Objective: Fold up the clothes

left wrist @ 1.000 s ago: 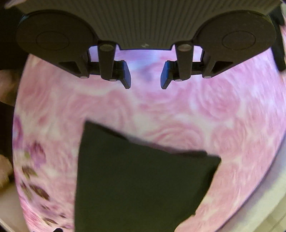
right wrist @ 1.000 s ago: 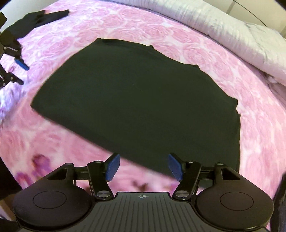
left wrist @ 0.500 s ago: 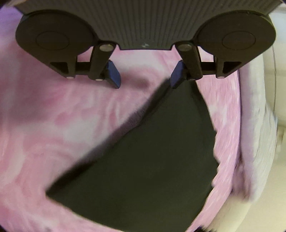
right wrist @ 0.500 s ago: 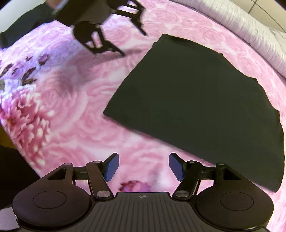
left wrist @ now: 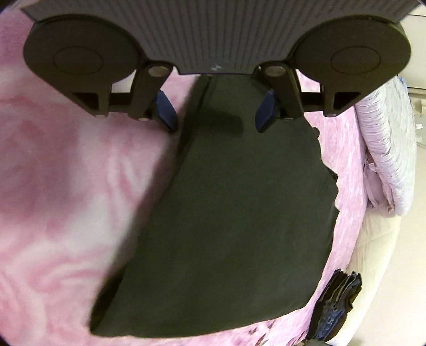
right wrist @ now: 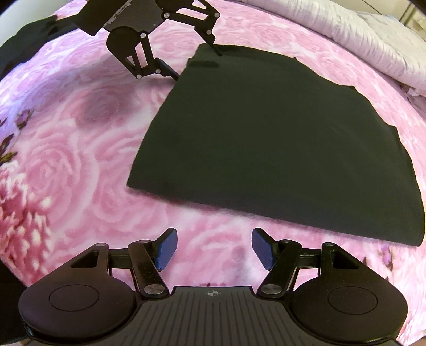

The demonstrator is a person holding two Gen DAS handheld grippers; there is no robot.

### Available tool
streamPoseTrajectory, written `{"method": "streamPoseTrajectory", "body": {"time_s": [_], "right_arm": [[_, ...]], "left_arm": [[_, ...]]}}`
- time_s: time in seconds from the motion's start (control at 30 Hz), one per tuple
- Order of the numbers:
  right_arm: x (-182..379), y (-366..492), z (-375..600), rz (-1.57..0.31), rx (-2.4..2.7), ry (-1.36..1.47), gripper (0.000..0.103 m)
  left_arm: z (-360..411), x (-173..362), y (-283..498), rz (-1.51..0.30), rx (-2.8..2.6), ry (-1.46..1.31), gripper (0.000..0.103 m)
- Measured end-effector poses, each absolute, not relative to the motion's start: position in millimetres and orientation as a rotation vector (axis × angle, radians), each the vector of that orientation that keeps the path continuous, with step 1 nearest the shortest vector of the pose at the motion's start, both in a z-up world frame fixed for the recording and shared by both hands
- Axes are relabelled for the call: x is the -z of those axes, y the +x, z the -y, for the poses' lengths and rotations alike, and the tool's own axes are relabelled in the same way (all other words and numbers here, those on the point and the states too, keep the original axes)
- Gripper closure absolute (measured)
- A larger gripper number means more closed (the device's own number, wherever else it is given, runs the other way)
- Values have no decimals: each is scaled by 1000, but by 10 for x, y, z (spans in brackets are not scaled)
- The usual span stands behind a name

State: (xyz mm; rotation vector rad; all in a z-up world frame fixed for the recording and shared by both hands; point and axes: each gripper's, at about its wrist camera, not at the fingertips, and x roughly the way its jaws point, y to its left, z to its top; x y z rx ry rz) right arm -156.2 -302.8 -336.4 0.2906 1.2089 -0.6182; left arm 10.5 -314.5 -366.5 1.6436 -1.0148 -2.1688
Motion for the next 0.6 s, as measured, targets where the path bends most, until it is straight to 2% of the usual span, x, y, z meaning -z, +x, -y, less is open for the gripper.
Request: {"method": "streamPoseTrajectory", "body": {"time_s": [0.07, 0.17, 0.27, 0.33, 0.47, 0.6], "right_arm": [[3380, -1538, 3021, -1215, 625, 271, 37], [3435, -1463, 2950, -1246, 611, 165, 37], [3552, -1360, 2793, -1288, 575, -52, 37], [3697, -1289, 2663, -1325, 512, -240, 37], [3787, -1236, 2591, -1261, 454, -456, 37], [3782, -1148, 2705, -1204, 424, -473, 37]], "left_arm": [[3198, 3697, 81, 1049, 2132, 1617, 40], [3305, 3744, 19, 1090, 2094, 1589, 48], [3320, 3783, 18, 1125, 2101, 1586, 64], [3322, 3789, 32, 1110, 2112, 1590, 80], [3338, 3752, 52, 997, 2133, 1557, 85], [3362, 3711, 12, 878, 2138, 1530, 89]]}}
